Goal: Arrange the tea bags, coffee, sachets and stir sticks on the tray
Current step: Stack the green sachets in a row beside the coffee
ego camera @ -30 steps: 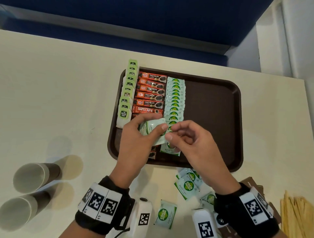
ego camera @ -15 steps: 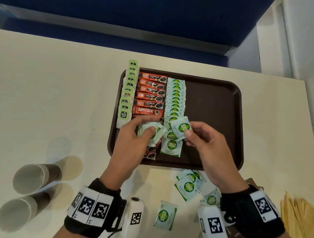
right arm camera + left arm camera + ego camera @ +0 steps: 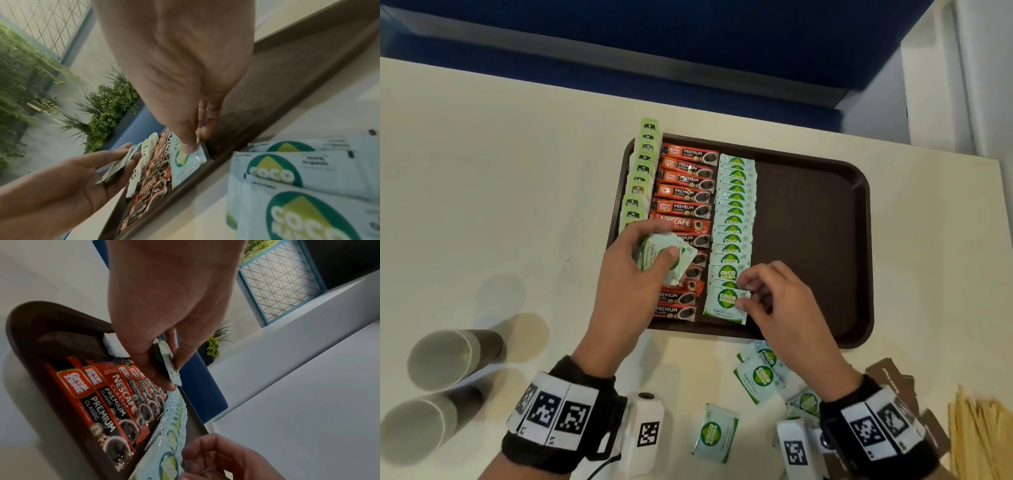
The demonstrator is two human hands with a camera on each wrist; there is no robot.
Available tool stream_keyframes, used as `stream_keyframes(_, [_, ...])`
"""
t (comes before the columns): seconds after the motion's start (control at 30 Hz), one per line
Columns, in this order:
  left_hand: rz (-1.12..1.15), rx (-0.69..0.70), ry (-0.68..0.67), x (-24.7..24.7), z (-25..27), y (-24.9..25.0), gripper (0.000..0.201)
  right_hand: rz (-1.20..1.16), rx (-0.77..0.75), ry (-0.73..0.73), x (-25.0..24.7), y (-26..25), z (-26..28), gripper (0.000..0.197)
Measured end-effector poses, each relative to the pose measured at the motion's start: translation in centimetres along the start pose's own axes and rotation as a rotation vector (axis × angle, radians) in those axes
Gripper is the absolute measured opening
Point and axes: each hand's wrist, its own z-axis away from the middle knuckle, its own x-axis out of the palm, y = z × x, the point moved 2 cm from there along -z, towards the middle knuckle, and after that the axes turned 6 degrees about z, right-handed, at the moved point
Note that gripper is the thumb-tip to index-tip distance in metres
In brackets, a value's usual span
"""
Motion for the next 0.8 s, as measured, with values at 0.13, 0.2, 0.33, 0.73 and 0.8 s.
stream_keyframes(0.13, [0.008, -0.014, -0.002, 0.1, 0.1, 0.0, 0.027, -0.005, 0.005, 0.038, 0.1, 0.1, 0.0, 0.028])
stream_keyframes(0.2, [0.007, -0.014, -0.004, 0.0, 0.1, 0.1, 0.027, -0.014, 0.005, 0.053, 0.1, 0.1, -0.1, 0.029])
stream_keyframes(0.33, [-0.009, 0.0, -0.001, 0.0, 0.2, 0.1, 0.029, -0.023, 0.014, 0.073, -0.1, 0.1, -0.2, 0.028])
stream_keyframes(0.73, [-0.013, -0.004, -0.06, 2.8, 1.2, -0.3, 0.039, -0.637, 0.18, 0.033, -0.8, -4.2, -0.1, 0.033])
stream_keyframes(0.8, [0.041, -0.053, -0.091, 3.0, 1.4, -0.3, 0.032, -0.711, 0.203, 0.052, -0.8, -4.4, -0.3, 0.03])
